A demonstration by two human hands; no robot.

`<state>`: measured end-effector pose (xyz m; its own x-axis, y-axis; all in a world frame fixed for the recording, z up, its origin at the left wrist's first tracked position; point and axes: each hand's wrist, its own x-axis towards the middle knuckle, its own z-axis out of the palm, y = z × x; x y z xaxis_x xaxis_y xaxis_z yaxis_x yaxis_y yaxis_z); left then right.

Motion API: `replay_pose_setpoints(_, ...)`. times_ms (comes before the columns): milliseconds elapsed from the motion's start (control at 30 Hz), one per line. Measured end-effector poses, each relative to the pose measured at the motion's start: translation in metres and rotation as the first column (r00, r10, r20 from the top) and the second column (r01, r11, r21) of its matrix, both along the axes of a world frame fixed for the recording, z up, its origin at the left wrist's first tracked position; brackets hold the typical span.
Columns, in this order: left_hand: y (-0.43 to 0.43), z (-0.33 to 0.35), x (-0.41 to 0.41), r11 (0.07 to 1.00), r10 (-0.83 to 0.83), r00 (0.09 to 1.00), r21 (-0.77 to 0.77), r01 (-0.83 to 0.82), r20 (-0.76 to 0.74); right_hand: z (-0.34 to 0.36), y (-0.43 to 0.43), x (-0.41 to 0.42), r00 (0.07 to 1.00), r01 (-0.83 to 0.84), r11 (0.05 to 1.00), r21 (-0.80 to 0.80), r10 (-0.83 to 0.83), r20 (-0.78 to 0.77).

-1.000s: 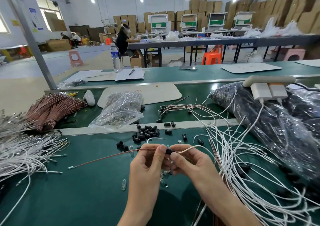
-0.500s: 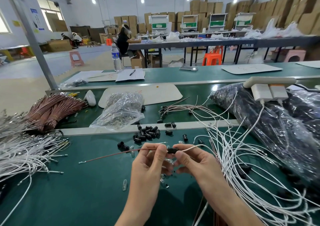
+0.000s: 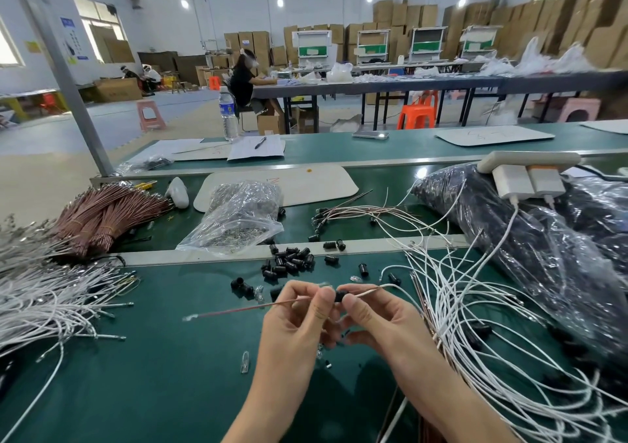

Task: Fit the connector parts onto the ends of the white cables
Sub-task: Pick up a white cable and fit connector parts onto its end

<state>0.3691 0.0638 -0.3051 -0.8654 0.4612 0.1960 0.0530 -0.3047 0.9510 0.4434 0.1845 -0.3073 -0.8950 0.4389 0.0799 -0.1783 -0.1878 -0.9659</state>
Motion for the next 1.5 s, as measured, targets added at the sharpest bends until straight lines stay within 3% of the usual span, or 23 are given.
replay_pose_setpoints(233, -0.013, 0.002, -0.018, 0.986, 0.111, 0.979, 0.107, -0.130, 0.169, 0.004, 0.008, 0.001, 0.994, 0.096, 0.987, -0.128, -0.101, -0.030)
replay_pose_setpoints(433, -0.002, -0.002, -0.003, 0.999, -0.030, 0.998, 0.014, 0.029, 0.050, 0.000, 0.001, -0.003, 0.999, 0.054, 0.996, -0.072, -0.054, -0.005)
replay_pose_setpoints(633, -0.016, 0.001, -0.018, 0.993, 0.089, 0.984, 0.062, -0.099, 0.157, 0.000, 0.013, -0.002, 0.995, 0.085, 0.981, -0.177, -0.092, -0.029)
replay_pose_setpoints(700, -0.013, 0.000, -0.014, 0.997, 0.075, 0.991, 0.017, -0.077, 0.111, -0.001, 0.012, -0.003, 0.996, 0.076, 0.982, -0.171, -0.082, -0.027)
replay_pose_setpoints(900, -0.008, -0.005, -0.008, 0.972, 0.112, 0.962, -0.172, -0.158, -0.248, -0.001, 0.011, -0.004, 0.998, 0.032, 0.978, -0.208, -0.043, -0.048)
replay_pose_setpoints(1067, -0.012, -0.004, -0.009, 0.974, 0.067, 0.952, -0.185, -0.127, -0.299, -0.001, 0.012, -0.004, 0.998, 0.016, 0.966, -0.257, -0.029, -0.047)
replay_pose_setpoints(1500, -0.016, -0.006, -0.009, 0.931, 0.039, 0.848, -0.289, -0.223, -0.528, -0.001, 0.016, -0.005, 0.950, 0.304, 0.939, -0.159, -0.312, -0.028)
